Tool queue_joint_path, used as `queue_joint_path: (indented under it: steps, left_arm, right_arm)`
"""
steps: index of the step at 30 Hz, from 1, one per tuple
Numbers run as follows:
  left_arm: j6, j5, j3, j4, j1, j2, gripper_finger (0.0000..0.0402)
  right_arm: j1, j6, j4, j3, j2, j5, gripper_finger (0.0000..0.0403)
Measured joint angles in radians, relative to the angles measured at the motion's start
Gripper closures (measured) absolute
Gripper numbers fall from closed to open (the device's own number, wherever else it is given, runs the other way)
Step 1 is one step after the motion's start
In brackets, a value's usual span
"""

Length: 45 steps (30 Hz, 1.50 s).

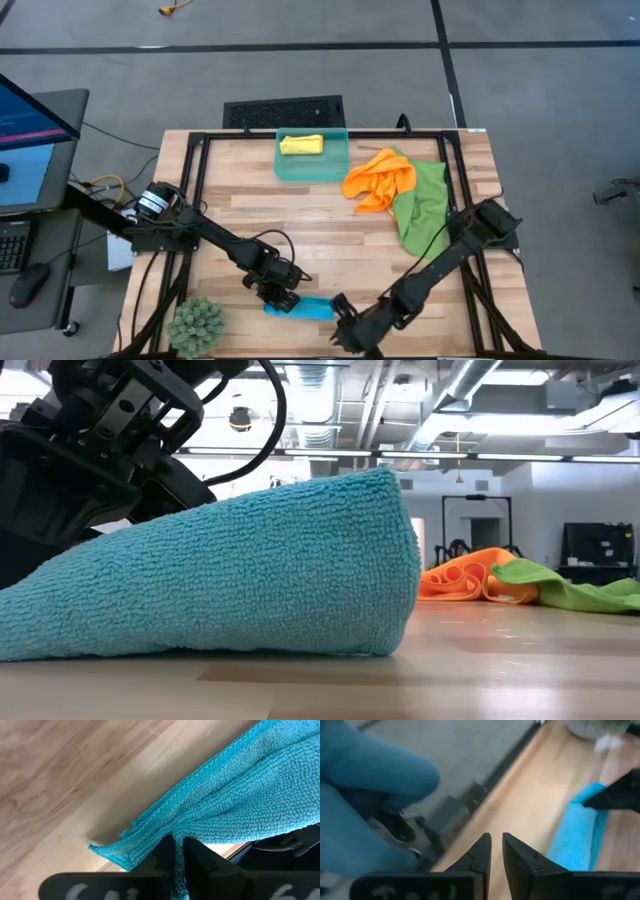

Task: Roll microfiber towels into tight, uniform cylinder then place into a basket
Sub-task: Roll the blue microfiber towel

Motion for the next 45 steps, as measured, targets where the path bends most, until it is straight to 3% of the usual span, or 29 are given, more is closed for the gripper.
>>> queue_joint_path:
  steps: [12, 22, 30, 38, 45]
  left_arm:
    - [-0.002, 0.008, 0.000, 0.001, 0.000, 0.001, 0.0390]
    - [0.006, 0.010, 0.000, 0.002, -0.001, 0.001, 0.0390]
    - [0.015, 0.011, -0.001, 0.006, -0.005, 0.001, 0.0390]
    - [0.089, -0.005, -0.001, 0.012, -0.006, 0.001, 0.0390]
    - [0.185, -0.043, -0.002, 0.034, -0.021, 0.001, 0.0353]
  right_arm:
    - [-0.113, 0.090, 0.009, -0.020, 0.046, 0.001, 0.0335]
    - [-0.122, 0.145, 0.033, -0.029, 0.106, 0.009, 0.0335]
    - [-0.163, 0.303, -0.065, -0.032, 0.139, 0.045, 0.0335]
    - [-0.172, 0.338, -0.071, -0.032, 0.142, 0.042, 0.0335]
    - [-0.172, 0.363, -0.072, -0.032, 0.143, 0.042, 0.0335]
